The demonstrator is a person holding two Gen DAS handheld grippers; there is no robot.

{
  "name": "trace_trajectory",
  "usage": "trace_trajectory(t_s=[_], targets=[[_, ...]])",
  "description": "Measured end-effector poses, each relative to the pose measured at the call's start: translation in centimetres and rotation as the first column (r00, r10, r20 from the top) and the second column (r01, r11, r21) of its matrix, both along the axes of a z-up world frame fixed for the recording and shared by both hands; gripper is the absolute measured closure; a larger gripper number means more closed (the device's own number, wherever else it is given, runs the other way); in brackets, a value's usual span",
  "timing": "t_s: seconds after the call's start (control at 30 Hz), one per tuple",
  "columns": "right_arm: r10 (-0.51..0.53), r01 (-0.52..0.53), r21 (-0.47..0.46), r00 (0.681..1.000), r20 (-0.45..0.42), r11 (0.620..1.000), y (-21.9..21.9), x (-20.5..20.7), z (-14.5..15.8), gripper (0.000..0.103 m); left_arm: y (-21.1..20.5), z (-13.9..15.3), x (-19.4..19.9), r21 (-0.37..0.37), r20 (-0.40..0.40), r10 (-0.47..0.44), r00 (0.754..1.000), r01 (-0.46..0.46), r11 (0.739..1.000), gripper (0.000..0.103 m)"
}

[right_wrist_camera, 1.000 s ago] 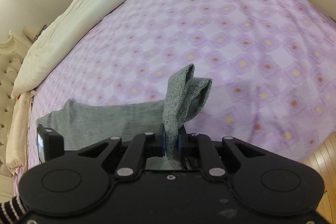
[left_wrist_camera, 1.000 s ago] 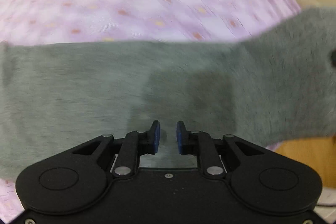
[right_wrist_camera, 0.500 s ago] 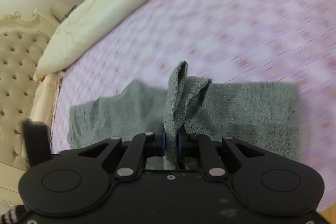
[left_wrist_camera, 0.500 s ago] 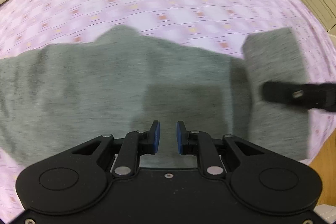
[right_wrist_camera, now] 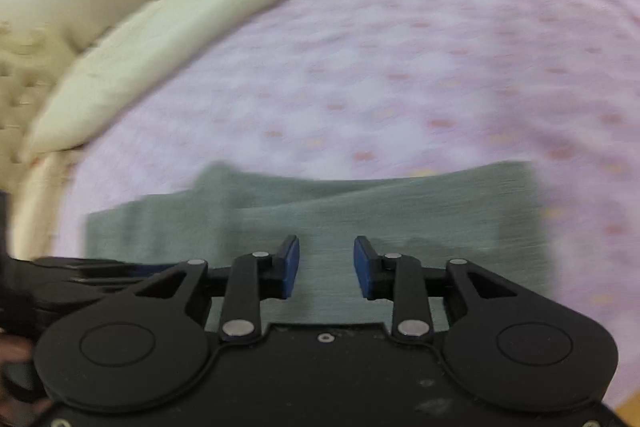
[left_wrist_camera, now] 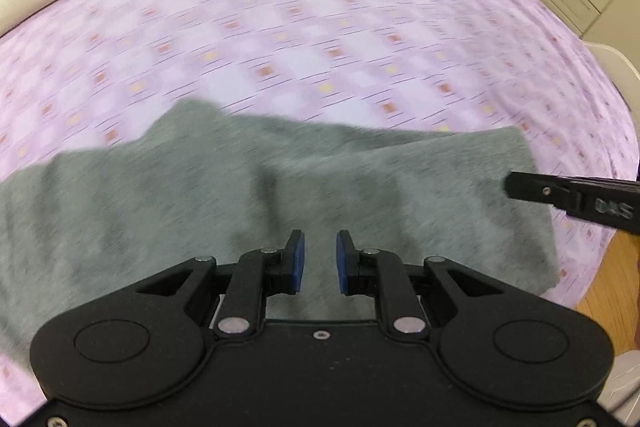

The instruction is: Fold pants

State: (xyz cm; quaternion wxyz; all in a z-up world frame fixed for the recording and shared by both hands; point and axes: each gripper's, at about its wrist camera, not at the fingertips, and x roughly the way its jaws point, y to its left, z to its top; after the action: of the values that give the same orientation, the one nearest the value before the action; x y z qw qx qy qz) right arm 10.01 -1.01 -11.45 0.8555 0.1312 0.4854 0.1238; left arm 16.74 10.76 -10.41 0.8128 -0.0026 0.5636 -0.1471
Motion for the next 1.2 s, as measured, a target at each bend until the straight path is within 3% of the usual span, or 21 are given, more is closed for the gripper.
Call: trace_trajectory(t_s=[0.03,0.23,0.33,0.47,0.57,0.67,0.77,0.87,0.97,1.2], targets=[[-0.018,0.018,-0.04,1.0,-0.019,0.999,-1.1,0.5,-0.5,0.1,-0.7,-0.4,0.4,0.009,-0.001,-0.006,1.0,0.006,1.0,0.08],[-0.074,0.061,-0.169,0.995,-0.072,0.984,-5.4,4.5,-4.5,0.1,-2.8,-4.4,1.5,0.092,-0.083,-0.012,0.996,0.02,0.996,0.079],[-0.057,0.034,-0.171,0.99,-0.131,0.985,-6.8,6.1,-6.7,0.103,-3.4,-4.4,1.3,0.124,-0.053,-0.009,0.999,0.016,0.992,0.079],[0.0,-0.017,-0.174,0.995,-0.098,0.985,-6.7,6.1,-5.7,0.099,-2.8,-2.6,-0.4,0.111,-0.034,0.03,0.999,-0.026,0.993,0.079],[0.084,-0.09,-0.128,0.995,-0.054,0.988,-6.7,3.7,-4.1,0.097,-2.5,-2.3,-2.9,0.134,-0.044,0.022,0.999,-0.016,0.991,0.079],[0.139,-0.146,-0.104,0.988,-0.074,0.984,-7.0,0.6,-3.5,0.097,-2.2,-3.7,-4.6,0.155,-0.09,0.047,0.995,-0.032,0.987,0.079],[0.178,-0.195,-0.125,0.975,-0.133,0.973,-6.8,-1.9,-4.8,0.097,-2.5,-4.3,-4.9,0.164,-0.085,0.086,0.993,-0.072,0.984,0.079],[0.179,-0.208,-0.146,0.965,-0.193,0.967,-7.0,-3.3,-6.7,0.098,-2.7,-4.0,-4.3,0.169,-0.102,0.11,0.989,-0.091,0.981,0.08],[0.167,-0.196,-0.147,0.967,-0.19,0.97,-6.9,-3.4,-6.5,0.095,-1.9,-2.5,-4.1,0.145,-0.085,0.135,0.987,-0.122,0.982,0.075],[0.187,-0.193,-0.101,0.98,-0.06,0.976,-5.0,-3.5,-2.5,0.093,5.3,-0.4,-6.1,0.179,-0.043,0.232,0.972,-0.221,0.959,0.072]])
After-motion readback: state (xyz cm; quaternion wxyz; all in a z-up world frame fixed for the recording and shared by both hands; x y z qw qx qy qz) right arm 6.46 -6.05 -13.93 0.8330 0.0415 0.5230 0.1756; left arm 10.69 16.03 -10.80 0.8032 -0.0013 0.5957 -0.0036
